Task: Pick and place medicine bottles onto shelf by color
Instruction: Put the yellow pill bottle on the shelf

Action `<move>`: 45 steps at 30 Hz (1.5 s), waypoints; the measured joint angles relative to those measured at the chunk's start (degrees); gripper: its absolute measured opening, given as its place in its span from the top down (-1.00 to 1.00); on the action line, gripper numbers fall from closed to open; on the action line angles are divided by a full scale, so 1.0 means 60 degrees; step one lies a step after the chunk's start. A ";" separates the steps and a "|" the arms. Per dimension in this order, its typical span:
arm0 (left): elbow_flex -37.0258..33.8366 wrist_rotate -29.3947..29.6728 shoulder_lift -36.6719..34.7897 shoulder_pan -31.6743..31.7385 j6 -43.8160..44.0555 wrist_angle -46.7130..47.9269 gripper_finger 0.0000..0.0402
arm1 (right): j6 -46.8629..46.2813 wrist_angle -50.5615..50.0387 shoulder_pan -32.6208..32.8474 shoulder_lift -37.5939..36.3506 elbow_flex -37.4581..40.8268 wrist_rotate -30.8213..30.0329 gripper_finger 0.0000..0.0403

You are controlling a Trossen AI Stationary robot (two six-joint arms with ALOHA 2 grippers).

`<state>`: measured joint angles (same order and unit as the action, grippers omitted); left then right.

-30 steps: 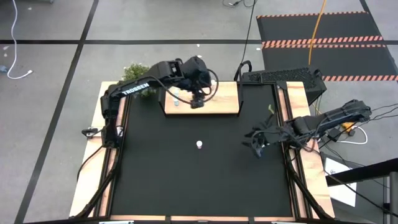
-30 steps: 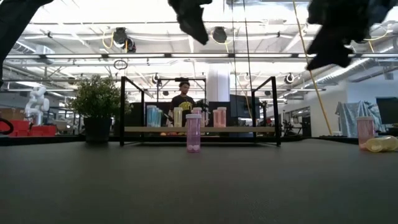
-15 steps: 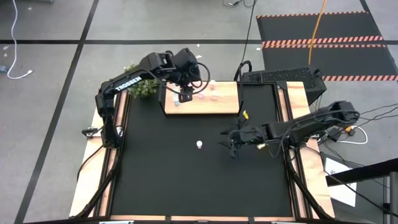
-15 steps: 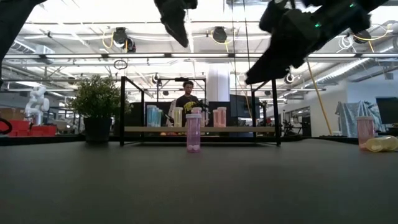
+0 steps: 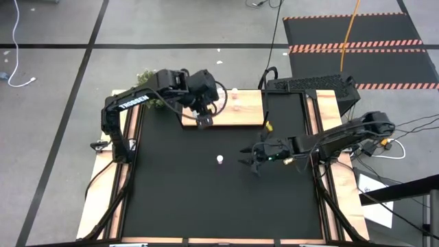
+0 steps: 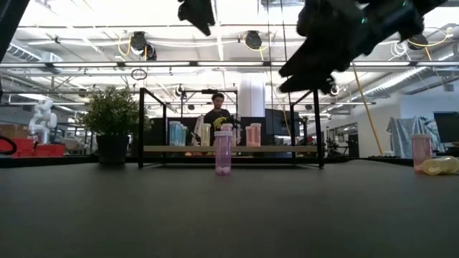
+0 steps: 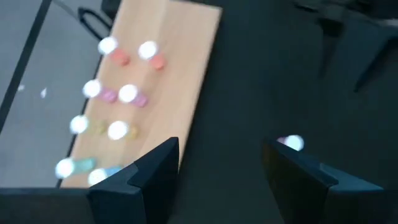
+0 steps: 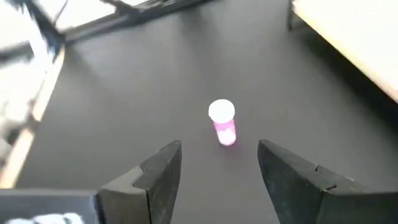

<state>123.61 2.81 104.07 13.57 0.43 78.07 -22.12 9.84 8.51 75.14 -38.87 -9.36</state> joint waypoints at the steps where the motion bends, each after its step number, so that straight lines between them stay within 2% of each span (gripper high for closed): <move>1: 0.0000 0.0000 0.0000 -0.0136 0.0019 -0.0126 -0.13 | -0.0614 -0.0506 0.0004 -0.0342 -0.0011 0.0021 -0.02; 6: -0.0004 0.0004 0.0000 -0.0795 0.0715 -0.0978 -0.13 | -0.4241 -0.3578 0.0413 -0.2108 0.0007 0.0072 -0.02; 10: -0.0044 0.0117 0.0000 -0.1202 0.0501 -0.1165 -0.13 | -0.7609 -0.6020 0.1002 -0.3003 0.0007 0.0493 0.00; 14: -0.0044 0.0558 0.0024 -0.1285 0.0372 -0.1687 -0.13 | -1.0400 -0.7448 0.1707 -0.3327 0.0004 0.1000 0.00; 21: -0.0047 0.0593 0.0098 -0.1067 -0.0409 -0.2312 -0.13 | -1.3919 -0.9835 0.2362 -0.3184 0.0007 0.1058 0.00; 27: -0.0047 0.0612 0.0098 -0.0698 -0.1273 -0.2536 -0.13 | -1.5958 -1.0755 0.2223 -0.3148 0.0389 0.1049 0.00; 32: -0.0047 0.0619 0.0098 -0.0191 -0.2160 -0.2553 -0.13 | -1.7491 -0.9829 0.2012 -0.3144 0.1164 0.1089 0.00; 37: -0.0047 0.0601 0.0100 0.0377 -0.2570 -0.2565 -0.13 | -1.8121 -0.8357 0.1825 -0.3142 0.1762 0.0899 0.00; 45: -0.0047 0.0492 0.0098 0.1054 -0.2865 -0.2565 -0.13 | -1.8195 -0.9242 0.1074 -0.3145 0.1803 0.0823 0.00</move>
<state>123.33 5.76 104.66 19.89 -16.76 62.68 -131.29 -45.62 14.96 56.27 -28.05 -4.43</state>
